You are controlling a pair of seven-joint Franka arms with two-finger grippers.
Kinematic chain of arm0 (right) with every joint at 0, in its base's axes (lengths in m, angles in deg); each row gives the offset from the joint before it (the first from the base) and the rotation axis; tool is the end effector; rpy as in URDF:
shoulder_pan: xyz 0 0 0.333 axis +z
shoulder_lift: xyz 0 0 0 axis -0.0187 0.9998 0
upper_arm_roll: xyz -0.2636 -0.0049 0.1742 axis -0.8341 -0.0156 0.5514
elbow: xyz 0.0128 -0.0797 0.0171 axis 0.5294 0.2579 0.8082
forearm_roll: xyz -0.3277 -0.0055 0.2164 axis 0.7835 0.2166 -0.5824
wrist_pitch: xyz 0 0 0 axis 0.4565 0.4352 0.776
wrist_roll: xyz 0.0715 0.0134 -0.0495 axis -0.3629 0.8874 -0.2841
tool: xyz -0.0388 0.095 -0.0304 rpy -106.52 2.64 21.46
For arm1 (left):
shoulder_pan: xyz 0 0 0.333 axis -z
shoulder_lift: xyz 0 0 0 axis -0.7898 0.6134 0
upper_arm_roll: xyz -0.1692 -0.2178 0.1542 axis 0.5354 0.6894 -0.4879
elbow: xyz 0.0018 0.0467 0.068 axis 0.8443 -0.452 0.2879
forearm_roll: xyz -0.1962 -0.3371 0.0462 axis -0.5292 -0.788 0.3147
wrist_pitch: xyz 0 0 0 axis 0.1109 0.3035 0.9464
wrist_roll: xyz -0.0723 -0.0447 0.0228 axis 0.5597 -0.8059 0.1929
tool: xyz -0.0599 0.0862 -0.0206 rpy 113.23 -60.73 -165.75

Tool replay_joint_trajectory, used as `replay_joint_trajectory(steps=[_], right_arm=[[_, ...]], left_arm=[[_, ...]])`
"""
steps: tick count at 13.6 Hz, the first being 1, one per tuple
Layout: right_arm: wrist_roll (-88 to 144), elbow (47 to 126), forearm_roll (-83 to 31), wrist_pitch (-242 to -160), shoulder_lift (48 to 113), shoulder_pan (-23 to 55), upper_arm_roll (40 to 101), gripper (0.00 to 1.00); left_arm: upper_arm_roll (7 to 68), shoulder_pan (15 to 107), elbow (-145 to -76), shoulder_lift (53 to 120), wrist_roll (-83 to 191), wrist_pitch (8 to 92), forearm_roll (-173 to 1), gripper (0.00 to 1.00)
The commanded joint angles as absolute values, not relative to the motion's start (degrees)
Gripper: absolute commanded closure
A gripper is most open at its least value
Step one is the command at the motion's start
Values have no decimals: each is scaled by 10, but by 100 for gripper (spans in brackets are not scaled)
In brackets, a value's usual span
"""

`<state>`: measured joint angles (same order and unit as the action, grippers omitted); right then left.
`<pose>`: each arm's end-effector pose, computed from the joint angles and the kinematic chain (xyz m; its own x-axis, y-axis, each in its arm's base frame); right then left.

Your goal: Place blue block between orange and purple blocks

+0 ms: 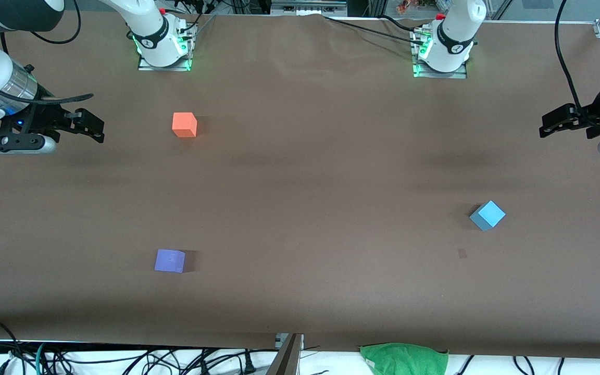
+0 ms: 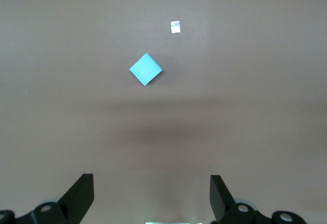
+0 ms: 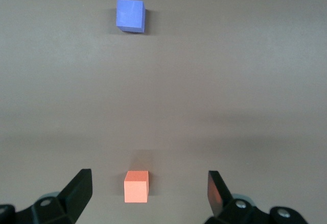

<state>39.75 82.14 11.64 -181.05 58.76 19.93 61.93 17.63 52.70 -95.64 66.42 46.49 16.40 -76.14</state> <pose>0.5662 0.0741 0.5767 0.9998 0.0139 -0.0166 0.0142 -0.9997 0.0194 0.5711 0.0114 0.6063 0.9926 0.0041 -0.1215 0.0027 -0.9999 -0.0117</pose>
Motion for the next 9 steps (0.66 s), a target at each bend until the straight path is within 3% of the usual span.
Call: replay_joint_trajectory(steps=[1, 9], right_arm=[[390, 807, 116, -1798, 591, 199, 620, 0], [394, 807, 116, -1798, 592, 199, 619, 0]], left_arm=[[179, 523, -952, 664, 464, 158, -768, 0], [179, 521, -963, 669, 462, 160, -769, 0]])
